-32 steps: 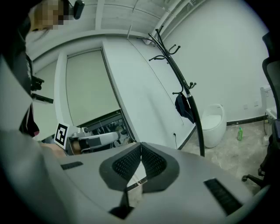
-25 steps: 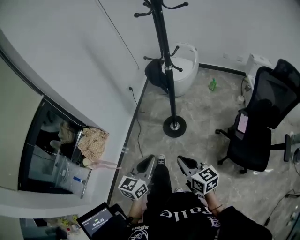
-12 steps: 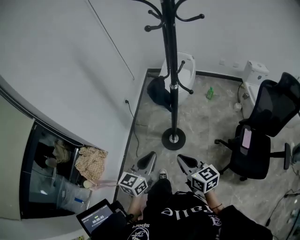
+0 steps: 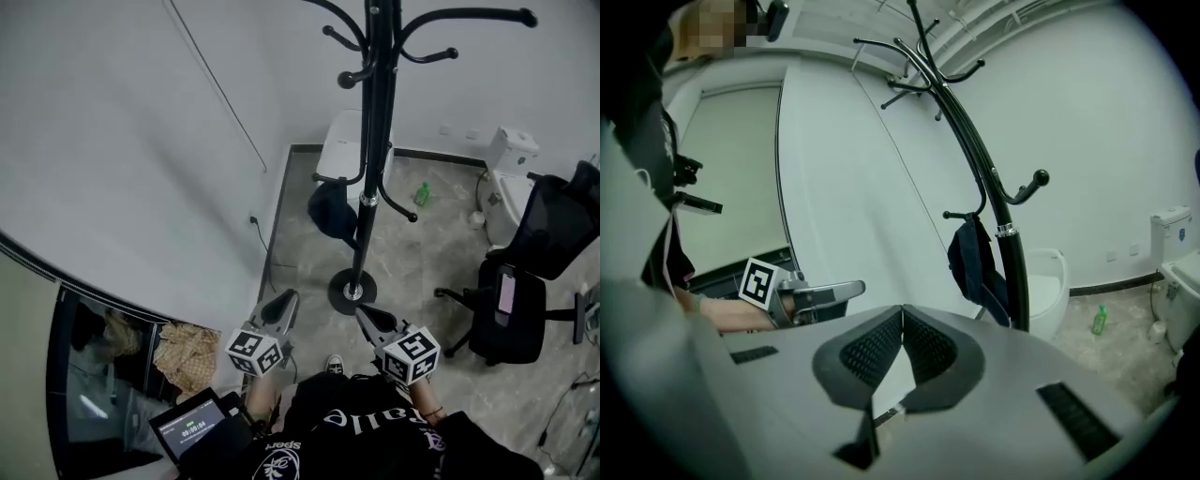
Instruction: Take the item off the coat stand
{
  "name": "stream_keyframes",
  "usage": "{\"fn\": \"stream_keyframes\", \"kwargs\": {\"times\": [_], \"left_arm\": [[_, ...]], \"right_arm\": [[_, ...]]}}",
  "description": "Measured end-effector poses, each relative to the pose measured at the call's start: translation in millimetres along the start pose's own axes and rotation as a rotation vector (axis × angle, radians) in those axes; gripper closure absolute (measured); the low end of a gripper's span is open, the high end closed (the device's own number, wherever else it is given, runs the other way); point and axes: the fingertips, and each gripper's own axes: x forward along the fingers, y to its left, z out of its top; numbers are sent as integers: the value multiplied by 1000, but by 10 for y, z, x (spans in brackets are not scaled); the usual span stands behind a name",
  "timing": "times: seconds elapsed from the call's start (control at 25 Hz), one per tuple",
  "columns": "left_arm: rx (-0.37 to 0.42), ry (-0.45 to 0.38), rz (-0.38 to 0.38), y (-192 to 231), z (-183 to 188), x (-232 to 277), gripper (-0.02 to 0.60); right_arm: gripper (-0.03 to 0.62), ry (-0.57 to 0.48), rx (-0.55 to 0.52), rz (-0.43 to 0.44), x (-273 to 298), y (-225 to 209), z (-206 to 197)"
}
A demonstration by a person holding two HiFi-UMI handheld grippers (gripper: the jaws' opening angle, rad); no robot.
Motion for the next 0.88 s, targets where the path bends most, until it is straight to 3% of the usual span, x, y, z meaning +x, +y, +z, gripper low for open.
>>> {"fn": "stream_keyframes", "kwargs": {"times": [0.16, 0.44, 0.64, 0.88], "left_arm": [[26, 64, -61, 284, -9, 405, 488], [143, 129, -161, 772, 208, 1217, 359], [200, 153, -205, 955, 319, 1735, 336], [246, 208, -242, 1111, 293, 2194, 313]], "right_arm": [[577, 9, 27, -54, 20, -189, -9], [577, 7, 63, -140, -3, -567, 55], [577, 18, 64, -141, 23, -808, 119], [577, 34, 30, -71, 261, -1057, 344]]}}
